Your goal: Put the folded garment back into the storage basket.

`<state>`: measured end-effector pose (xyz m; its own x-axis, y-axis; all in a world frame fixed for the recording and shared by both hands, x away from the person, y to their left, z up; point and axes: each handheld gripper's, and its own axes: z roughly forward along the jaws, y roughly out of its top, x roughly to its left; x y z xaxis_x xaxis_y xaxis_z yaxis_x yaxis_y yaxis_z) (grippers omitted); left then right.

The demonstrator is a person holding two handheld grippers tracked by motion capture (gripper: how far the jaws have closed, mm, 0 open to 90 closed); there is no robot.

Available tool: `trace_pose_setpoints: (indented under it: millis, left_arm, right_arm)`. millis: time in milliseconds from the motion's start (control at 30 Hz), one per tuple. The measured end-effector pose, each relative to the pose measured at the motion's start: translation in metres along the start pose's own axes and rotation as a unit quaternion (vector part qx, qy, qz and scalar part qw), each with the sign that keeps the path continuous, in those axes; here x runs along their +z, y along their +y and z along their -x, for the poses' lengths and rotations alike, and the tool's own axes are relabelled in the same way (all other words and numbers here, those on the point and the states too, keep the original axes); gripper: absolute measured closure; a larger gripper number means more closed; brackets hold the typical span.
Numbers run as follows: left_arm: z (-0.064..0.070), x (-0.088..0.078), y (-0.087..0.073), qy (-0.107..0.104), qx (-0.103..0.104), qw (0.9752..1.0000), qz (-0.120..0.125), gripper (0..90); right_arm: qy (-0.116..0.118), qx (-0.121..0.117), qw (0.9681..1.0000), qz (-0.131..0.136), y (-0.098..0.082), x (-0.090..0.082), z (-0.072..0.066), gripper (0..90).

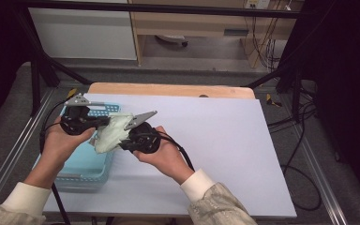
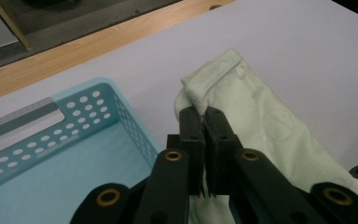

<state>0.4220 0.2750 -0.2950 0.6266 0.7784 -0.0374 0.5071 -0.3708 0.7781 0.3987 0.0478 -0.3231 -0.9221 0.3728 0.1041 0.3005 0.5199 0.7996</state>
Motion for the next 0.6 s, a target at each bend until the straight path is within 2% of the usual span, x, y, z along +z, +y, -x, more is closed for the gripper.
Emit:
trace_pose_setpoints:
  millis: [600]
  left_arm:
    - [-0.009,-0.008,-0.005,0.008,-0.005,1.0,0.002,87.2]
  right_arm:
    - [0.002,-0.008,1.0,0.003,0.008,0.012,-0.003,88.6]
